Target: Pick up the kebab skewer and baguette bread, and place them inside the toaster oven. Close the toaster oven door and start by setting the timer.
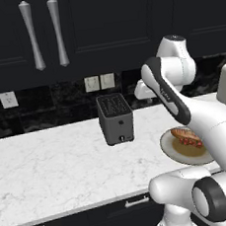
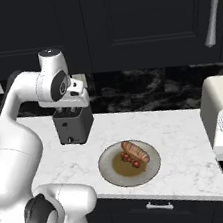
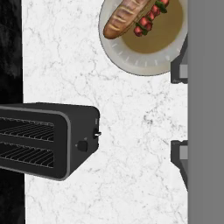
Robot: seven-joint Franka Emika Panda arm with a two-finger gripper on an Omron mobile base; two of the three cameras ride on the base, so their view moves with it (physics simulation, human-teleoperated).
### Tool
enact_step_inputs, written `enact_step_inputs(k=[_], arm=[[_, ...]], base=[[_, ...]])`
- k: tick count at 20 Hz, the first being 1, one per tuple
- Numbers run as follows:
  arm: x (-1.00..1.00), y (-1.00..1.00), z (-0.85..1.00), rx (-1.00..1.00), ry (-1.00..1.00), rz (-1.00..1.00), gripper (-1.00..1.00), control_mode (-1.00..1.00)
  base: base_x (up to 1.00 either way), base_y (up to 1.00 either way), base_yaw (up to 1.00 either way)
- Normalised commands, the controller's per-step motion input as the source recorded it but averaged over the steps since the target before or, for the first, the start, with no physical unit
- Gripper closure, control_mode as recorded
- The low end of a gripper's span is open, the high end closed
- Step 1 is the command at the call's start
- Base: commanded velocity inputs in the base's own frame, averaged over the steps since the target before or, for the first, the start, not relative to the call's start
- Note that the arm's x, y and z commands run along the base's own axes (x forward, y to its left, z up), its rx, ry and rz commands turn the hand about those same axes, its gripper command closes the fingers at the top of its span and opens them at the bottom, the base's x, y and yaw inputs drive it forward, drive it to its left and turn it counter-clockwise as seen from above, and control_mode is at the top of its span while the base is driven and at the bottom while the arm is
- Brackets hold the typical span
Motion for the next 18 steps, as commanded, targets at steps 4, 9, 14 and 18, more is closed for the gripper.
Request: enact_step_inputs(k=[4,9,14,18], arm=[[0.0,0.0,0.0,0.0,0.0,0.0,-1.0,1.0],[0.0,0.0,0.0,0.0,0.0,0.0,-1.0,1.0],[0.0,0.0,0.0,0.0,0.0,0.0,-1.0,1.0],[0.0,0.0,0.0,0.0,0.0,0.0,-1.0,1.0]], base=[[0.0,0.0,0.0],[0.0,0.0,0.0],[0.0,0.0,0.0],[0.0,-0.59,0.0]])
